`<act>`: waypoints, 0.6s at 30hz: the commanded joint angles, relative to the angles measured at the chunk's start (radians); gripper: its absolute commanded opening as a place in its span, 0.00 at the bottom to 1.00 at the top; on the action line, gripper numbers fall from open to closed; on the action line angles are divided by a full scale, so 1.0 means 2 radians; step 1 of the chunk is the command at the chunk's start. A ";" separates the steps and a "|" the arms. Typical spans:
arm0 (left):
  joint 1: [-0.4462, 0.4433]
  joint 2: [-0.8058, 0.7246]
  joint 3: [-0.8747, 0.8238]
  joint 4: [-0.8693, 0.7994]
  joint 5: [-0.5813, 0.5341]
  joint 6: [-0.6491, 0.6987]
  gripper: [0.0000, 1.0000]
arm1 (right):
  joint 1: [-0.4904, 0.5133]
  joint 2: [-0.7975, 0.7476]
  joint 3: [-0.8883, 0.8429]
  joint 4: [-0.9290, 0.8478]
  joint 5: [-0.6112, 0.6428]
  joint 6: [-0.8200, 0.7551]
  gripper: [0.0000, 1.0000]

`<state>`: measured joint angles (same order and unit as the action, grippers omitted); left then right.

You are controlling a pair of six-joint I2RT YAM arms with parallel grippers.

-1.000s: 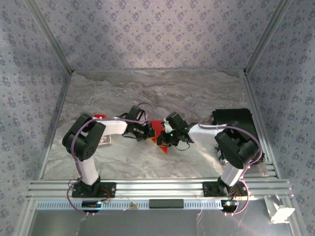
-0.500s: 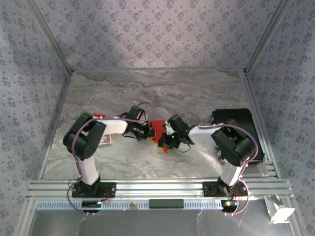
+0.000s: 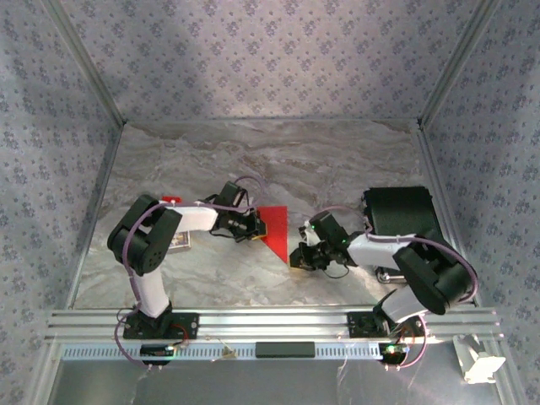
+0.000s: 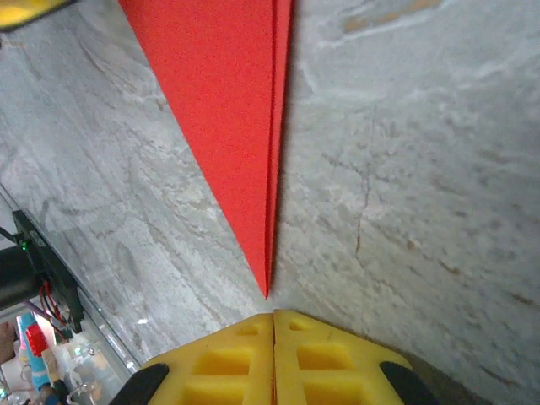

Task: Fold a paper plane with a square sheet of paper (pick it up from the middle)
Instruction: Third fold the triangle at the center of the table.

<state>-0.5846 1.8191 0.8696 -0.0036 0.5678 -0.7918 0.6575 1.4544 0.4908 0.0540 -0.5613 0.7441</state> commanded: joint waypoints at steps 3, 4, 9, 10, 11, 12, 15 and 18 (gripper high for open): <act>-0.016 -0.006 -0.045 -0.004 -0.069 -0.060 0.00 | -0.009 -0.056 0.030 -0.084 0.087 -0.016 0.12; -0.022 -0.014 -0.051 0.007 -0.073 -0.071 0.00 | -0.011 -0.063 0.034 -0.093 0.111 -0.015 0.14; -0.040 -0.065 -0.062 0.013 -0.111 -0.081 0.09 | -0.013 -0.080 0.045 -0.097 0.185 0.002 0.34; -0.040 -0.080 -0.061 0.004 -0.121 -0.076 0.13 | -0.008 -0.084 0.045 -0.090 0.198 0.004 0.38; -0.039 -0.096 -0.061 -0.004 -0.133 -0.069 0.17 | -0.003 -0.086 0.045 -0.083 0.212 0.006 0.41; -0.039 -0.109 -0.059 -0.011 -0.141 -0.061 0.20 | 0.001 -0.089 0.045 -0.076 0.221 0.005 0.42; -0.031 -0.147 -0.055 -0.038 -0.156 -0.038 0.31 | 0.014 -0.086 0.064 -0.078 0.261 0.008 0.48; -0.013 -0.170 -0.058 -0.048 -0.152 -0.019 0.41 | 0.023 -0.066 0.083 -0.079 0.276 -0.017 0.44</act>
<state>-0.6376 1.5204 0.7536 -0.0383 0.3016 -0.8837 0.6899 1.2991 0.6003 -0.0921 -0.1028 0.7441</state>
